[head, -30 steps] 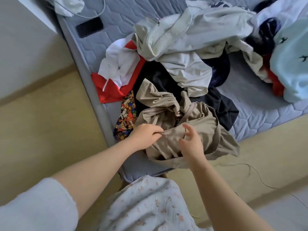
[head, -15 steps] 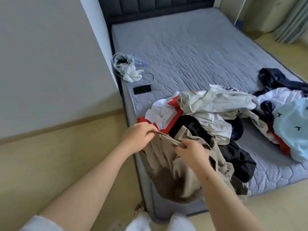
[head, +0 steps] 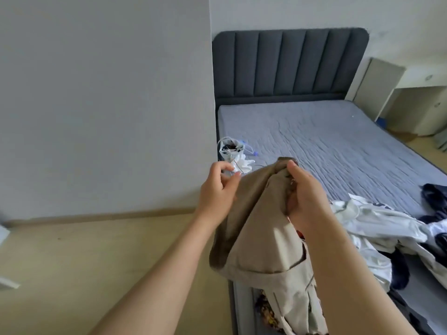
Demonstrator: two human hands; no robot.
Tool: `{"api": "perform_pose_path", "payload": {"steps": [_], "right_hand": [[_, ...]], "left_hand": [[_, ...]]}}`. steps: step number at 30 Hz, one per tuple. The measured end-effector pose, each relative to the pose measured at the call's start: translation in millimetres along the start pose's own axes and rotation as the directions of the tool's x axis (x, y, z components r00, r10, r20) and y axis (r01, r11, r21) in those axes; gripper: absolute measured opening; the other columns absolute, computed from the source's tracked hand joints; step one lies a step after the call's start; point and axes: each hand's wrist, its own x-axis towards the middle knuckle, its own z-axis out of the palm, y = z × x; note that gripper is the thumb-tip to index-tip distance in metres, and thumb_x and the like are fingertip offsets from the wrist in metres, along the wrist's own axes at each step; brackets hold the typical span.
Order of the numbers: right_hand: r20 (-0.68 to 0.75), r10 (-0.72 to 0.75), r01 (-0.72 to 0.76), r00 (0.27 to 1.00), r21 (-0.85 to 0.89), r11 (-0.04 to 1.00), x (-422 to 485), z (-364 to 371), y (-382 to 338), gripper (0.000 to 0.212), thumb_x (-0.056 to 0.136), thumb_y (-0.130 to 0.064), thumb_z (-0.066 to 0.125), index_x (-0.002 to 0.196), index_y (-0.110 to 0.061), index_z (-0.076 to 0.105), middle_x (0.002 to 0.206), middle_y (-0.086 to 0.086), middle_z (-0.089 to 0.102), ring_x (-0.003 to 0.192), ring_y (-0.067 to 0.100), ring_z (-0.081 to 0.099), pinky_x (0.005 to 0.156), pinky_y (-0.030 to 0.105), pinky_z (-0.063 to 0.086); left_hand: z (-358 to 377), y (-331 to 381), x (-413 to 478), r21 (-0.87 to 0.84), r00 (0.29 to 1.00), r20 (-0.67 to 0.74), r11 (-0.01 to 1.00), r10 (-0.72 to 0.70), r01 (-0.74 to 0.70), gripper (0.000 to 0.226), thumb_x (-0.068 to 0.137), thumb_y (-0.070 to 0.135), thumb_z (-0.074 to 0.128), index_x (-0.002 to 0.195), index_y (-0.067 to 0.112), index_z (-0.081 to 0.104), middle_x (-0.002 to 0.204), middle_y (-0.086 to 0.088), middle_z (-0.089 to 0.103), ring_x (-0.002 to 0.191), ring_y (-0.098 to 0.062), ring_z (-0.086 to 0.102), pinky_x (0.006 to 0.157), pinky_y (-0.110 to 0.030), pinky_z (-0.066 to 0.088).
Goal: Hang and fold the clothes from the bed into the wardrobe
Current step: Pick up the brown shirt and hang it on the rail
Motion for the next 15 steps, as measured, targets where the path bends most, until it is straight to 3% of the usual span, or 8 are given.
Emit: {"api": "perform_pose_path", "payload": {"steps": [3,6,9,13,15], "right_hand": [[-0.047,0.030,-0.026,0.998,0.085,0.996,5,11,5,0.026,0.094,-0.020,0.053,0.069,-0.014,0.055,0.054,0.001,0.055,0.050,0.013,0.054,0.055,0.024,0.046],[-0.015,0.066,-0.062,0.998,0.163,0.985,4,20,14,0.023,0.096,-0.015,0.049,0.075,-0.012,0.057,0.055,0.000,0.060,0.050,0.008,0.060,0.049,0.016,0.050],[0.055,0.062,-0.069,0.997,0.125,0.990,0,24,16,0.024,0.097,-0.012,0.045,0.078,-0.007,0.057,0.066,0.007,0.061,0.057,0.013,0.061,0.056,0.020,0.052],[0.118,0.046,-0.048,0.992,0.020,0.999,-6,18,10,0.022,0.097,-0.011,0.046,0.082,-0.004,0.061,0.073,0.011,0.065,0.066,0.017,0.065,0.071,0.029,0.052],[0.137,0.030,-0.027,0.990,-0.024,0.999,-8,12,4,0.022,0.096,-0.011,0.048,0.082,-0.005,0.063,0.074,0.010,0.067,0.067,0.017,0.065,0.071,0.030,0.053]], "left_hand": [[-4,-5,-7,-0.054,0.997,0.058,0.997,-0.053,0.056,0.020,0.092,0.017,0.053,0.079,0.031,0.050,0.063,0.009,0.053,0.047,-0.003,0.055,0.061,-0.029,0.048],[0,-13,-14,-0.050,0.985,0.157,0.995,-0.076,0.085,0.029,0.083,0.004,0.058,0.078,0.032,0.051,0.072,0.009,0.057,0.063,-0.002,0.061,0.071,-0.028,0.049],[15,-19,-28,0.033,0.949,0.287,0.991,-0.134,0.130,0.031,0.067,0.012,0.059,0.085,0.034,0.046,0.089,0.017,0.056,0.079,0.010,0.057,0.071,-0.008,0.044],[48,-18,-38,0.062,0.977,0.122,0.984,-0.173,0.166,0.022,0.066,0.030,0.059,0.084,0.033,0.045,0.083,0.015,0.059,0.075,0.003,0.059,0.055,-0.005,0.038],[61,-17,-37,0.197,0.983,0.029,0.966,-0.179,0.170,0.014,0.079,0.028,0.058,0.085,0.028,0.044,0.082,0.010,0.060,0.078,-0.007,0.058,0.055,-0.016,0.036]]}}
